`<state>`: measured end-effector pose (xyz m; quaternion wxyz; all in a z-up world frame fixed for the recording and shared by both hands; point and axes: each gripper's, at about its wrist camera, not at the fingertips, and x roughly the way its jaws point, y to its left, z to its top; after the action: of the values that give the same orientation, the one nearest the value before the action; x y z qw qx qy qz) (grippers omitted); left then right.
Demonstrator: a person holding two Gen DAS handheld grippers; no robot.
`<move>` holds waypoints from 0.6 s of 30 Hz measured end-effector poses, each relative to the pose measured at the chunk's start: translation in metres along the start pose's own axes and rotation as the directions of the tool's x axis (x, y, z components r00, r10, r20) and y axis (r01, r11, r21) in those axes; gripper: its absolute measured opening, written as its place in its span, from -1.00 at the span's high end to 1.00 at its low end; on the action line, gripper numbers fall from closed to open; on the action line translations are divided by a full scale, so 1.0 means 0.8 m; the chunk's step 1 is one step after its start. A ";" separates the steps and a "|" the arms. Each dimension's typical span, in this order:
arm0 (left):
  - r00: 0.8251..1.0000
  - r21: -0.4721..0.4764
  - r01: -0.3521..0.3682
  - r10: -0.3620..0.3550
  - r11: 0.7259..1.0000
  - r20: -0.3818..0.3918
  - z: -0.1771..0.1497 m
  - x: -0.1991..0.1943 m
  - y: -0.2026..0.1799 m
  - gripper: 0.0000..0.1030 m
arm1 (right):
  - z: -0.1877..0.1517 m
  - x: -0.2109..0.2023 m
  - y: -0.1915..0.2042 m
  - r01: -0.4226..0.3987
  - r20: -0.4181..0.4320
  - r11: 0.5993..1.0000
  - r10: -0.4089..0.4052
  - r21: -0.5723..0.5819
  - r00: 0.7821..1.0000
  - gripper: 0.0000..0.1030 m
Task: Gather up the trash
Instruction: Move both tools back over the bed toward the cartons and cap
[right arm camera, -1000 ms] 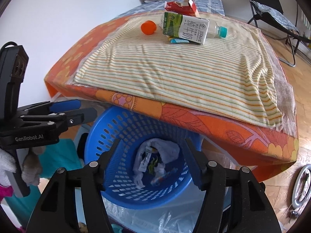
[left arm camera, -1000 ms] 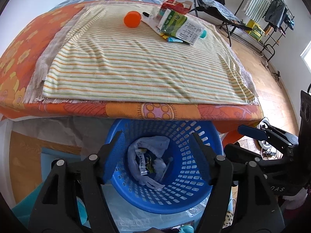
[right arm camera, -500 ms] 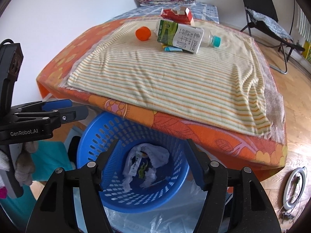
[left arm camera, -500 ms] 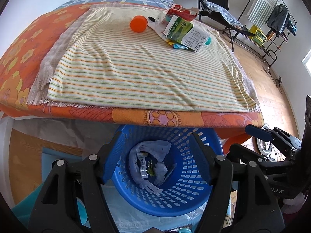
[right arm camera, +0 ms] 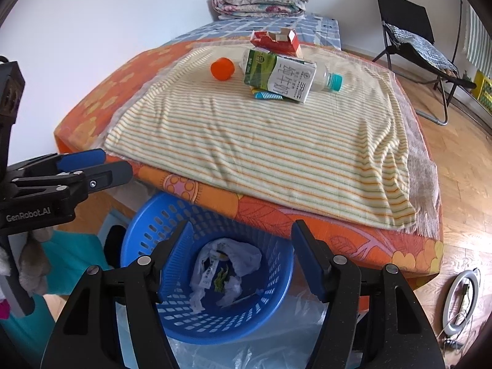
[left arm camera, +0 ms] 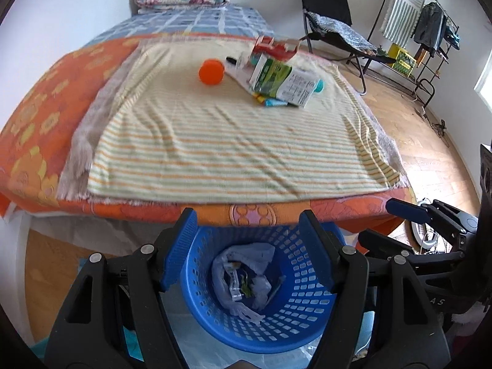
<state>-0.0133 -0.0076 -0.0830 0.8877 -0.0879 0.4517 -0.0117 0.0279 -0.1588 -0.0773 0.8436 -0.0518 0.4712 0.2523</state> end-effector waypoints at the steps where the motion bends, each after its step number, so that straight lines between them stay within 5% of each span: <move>1: 1.000 -0.002 0.003 -0.003 1.000 0.005 0.003 -0.002 0.000 -0.37 | 0.002 -0.001 -0.001 -0.003 0.003 1.000 0.003 0.006 1.000 -0.28; 18: 0.999 0.005 0.011 -0.011 1.000 0.032 0.083 -0.010 0.019 -0.37 | 0.072 -0.021 -0.046 -0.073 0.056 0.992 0.068 0.104 0.996 -0.28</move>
<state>0.0347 0.0175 -0.0410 0.8950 -0.0884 0.4369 -0.0161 0.0825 -0.1781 -0.0373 0.8477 0.0164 0.4634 0.2576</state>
